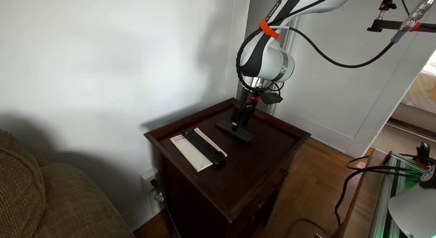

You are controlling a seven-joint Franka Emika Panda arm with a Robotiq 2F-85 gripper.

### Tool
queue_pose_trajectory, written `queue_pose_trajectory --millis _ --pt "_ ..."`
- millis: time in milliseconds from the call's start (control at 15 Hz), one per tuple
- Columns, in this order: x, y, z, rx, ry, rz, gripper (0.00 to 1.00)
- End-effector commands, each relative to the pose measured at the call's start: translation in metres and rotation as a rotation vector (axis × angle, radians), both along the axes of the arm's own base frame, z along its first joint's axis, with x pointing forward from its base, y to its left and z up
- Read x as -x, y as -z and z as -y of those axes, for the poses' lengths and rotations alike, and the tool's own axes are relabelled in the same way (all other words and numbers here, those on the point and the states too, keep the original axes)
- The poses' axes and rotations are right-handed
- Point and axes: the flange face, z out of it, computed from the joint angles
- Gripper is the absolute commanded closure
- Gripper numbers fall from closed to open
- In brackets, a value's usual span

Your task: Flip the grey remote control over

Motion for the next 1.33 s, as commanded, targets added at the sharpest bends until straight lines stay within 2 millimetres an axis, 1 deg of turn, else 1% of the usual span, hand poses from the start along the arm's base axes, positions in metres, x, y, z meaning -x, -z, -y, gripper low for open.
queue_pose_trajectory --millis 0,67,133,200,267,333,400,467,600,667,733,800,867,933,1133,1200,1267 --pt "-0.005 0.010 0.006 -0.051 0.016 0.030 0.47" --pt "-0.006 0.011 0.007 -0.056 0.018 0.032 0.54" --pt "-0.007 0.011 0.007 -0.060 0.020 0.031 0.49" --pt "-0.007 0.012 0.008 -0.065 0.022 0.033 0.30" --pt "-0.008 0.012 0.008 -0.073 0.024 0.034 0.23" --pt "-0.009 0.013 0.008 -0.075 0.026 0.036 0.23" --pt "-0.009 0.014 0.009 -0.078 0.027 0.032 0.17" --pt "-0.010 0.015 0.009 -0.079 0.026 0.031 0.08" --pt "-0.011 0.017 0.010 -0.084 0.024 0.031 0.07" --pt "-0.012 0.018 0.010 -0.085 0.023 0.030 0.22" --pt "-0.012 0.019 0.010 -0.087 0.022 0.030 0.32" --pt "-0.013 0.020 0.010 -0.086 0.021 0.031 0.33" --pt "-0.014 0.022 0.010 -0.086 0.021 0.031 0.39" --pt "-0.015 0.021 0.011 -0.086 0.023 0.032 0.49" --pt "-0.016 0.021 0.009 -0.086 0.020 0.034 0.72" --pt "-0.016 0.022 0.010 -0.088 0.020 0.033 0.76" --pt "-0.016 0.023 0.010 -0.088 0.021 0.032 0.77"
